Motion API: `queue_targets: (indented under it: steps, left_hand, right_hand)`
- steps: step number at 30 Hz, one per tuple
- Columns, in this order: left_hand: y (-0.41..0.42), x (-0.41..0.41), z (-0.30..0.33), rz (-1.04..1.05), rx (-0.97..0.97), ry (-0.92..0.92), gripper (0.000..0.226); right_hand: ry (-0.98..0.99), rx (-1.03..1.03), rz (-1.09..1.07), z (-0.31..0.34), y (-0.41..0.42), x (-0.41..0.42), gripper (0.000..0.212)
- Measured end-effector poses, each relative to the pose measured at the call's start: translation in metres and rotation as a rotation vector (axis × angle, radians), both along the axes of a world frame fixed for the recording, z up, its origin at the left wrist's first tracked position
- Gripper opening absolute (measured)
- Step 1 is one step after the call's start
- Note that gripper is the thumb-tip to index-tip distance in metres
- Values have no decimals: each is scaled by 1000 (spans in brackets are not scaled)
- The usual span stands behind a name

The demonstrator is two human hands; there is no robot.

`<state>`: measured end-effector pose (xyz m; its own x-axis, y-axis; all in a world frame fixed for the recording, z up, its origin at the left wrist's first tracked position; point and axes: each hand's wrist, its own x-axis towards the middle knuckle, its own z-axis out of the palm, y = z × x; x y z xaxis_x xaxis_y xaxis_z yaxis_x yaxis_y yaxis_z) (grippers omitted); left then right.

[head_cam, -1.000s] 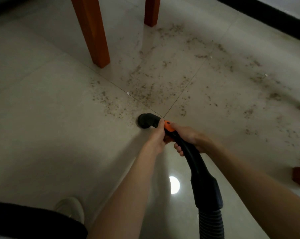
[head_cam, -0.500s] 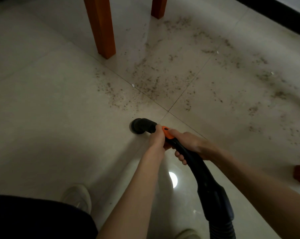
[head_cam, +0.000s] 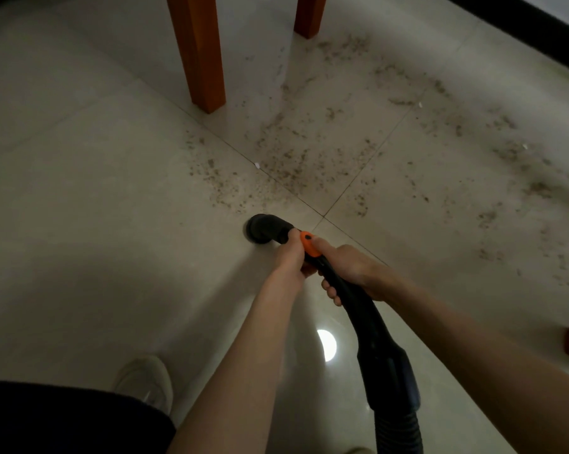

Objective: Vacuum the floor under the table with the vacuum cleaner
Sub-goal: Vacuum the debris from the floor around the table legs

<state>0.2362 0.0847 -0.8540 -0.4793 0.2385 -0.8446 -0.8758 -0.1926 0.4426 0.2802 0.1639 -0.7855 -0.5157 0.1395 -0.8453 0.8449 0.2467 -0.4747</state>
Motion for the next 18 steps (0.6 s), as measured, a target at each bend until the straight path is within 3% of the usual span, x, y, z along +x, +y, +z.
queue_targets:
  steps: [18]
  left_hand:
    - [44,-36,-10,-152,66,4,37]
  right_hand:
    - [38,106,-160,-3,25,-20,61]
